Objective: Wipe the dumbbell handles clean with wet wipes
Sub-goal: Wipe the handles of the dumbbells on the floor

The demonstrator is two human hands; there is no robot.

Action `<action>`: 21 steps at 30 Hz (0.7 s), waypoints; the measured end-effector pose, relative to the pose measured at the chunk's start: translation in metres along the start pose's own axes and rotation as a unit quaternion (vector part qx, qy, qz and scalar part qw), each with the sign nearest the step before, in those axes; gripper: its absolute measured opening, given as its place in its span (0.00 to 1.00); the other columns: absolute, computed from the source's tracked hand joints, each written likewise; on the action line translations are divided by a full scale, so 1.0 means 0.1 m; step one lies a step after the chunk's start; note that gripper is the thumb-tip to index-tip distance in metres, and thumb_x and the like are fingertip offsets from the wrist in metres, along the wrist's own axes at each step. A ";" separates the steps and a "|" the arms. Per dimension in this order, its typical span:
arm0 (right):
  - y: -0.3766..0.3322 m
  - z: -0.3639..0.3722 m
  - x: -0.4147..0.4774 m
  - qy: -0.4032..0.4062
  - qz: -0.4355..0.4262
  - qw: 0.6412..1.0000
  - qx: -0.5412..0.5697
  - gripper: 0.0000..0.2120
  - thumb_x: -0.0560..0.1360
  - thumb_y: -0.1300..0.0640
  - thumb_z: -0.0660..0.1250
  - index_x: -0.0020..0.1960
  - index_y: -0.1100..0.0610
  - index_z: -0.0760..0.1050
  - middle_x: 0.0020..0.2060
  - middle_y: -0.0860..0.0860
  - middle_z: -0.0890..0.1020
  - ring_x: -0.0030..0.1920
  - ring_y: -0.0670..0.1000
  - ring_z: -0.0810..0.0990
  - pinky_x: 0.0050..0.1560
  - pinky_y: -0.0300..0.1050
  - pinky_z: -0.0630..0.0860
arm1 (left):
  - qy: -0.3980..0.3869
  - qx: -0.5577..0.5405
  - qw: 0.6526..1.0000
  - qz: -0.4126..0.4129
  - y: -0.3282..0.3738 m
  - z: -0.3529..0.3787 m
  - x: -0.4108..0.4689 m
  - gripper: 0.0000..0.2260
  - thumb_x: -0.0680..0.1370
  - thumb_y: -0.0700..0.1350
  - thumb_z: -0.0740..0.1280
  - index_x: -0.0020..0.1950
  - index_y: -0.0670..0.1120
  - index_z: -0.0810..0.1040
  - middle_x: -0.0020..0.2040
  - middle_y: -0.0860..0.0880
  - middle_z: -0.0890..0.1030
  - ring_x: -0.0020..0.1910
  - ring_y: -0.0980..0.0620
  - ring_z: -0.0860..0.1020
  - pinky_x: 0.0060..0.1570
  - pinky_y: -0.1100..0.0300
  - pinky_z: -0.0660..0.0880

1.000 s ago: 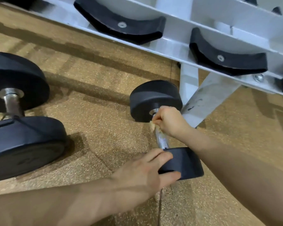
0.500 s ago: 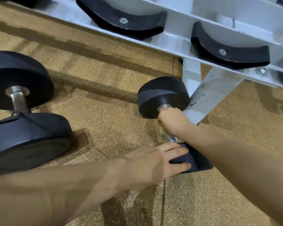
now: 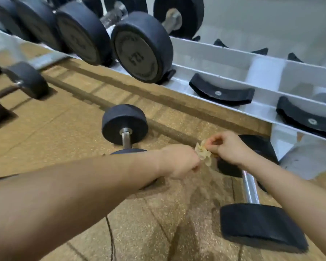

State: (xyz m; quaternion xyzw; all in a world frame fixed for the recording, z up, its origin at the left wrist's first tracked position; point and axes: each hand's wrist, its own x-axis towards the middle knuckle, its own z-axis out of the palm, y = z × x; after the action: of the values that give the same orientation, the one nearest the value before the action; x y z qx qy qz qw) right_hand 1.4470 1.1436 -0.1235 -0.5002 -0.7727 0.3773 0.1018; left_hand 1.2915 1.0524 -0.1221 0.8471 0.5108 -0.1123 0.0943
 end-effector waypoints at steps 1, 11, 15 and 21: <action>-0.17 0.02 0.01 -0.003 0.013 0.997 0.074 0.02 0.73 0.62 0.72 0.44 0.56 0.82 0.42 0.51 0.84 0.45 0.51 0.82 0.52 0.47 0.79 | -0.008 0.003 0.999 -0.041 -0.15 -0.12 -0.11 0.10 0.76 0.43 0.63 0.53 0.47 0.81 0.50 0.47 0.82 0.49 0.44 0.79 0.48 0.52 0.77; -1.44 0.49 -0.19 -0.093 -0.080 0.974 0.191 0.13 0.69 0.74 0.66 0.40 0.56 0.75 0.40 0.54 0.78 0.41 0.53 0.79 0.43 0.48 0.80 | -0.036 -0.009 0.909 -0.416 -0.96 -0.79 -1.75 0.10 0.78 0.45 0.63 0.55 0.49 0.81 0.52 0.50 0.81 0.51 0.49 0.79 0.52 0.54 0.77; -1.57 0.76 -0.09 -0.132 -0.133 0.972 0.139 0.05 0.76 0.64 0.65 0.44 0.56 0.75 0.36 0.54 0.79 0.32 0.52 0.80 0.31 0.43 0.78 | 0.001 -0.036 0.882 -0.469 -1.22 -0.59 -1.96 0.08 0.78 0.44 0.65 0.54 0.52 0.80 0.52 0.52 0.81 0.47 0.54 0.78 0.45 0.59 0.76; -1.63 1.34 0.44 -0.058 -0.044 0.992 0.107 0.08 0.75 0.63 0.66 0.41 0.54 0.82 0.39 0.49 0.81 0.43 0.51 0.79 0.45 0.44 0.77 | 0.036 -0.108 0.901 -0.419 -1.85 0.14 -1.59 0.18 0.78 0.46 0.64 0.68 0.48 0.73 0.63 0.45 0.79 0.60 0.45 0.77 0.56 0.55 0.74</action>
State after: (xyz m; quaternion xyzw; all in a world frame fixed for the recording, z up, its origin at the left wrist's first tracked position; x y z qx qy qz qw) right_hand 1.2405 1.0809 -0.1145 -0.4289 -0.7539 0.4814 0.1262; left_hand 1.0539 0.9993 -0.0981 0.5432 0.8304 -0.0544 0.1112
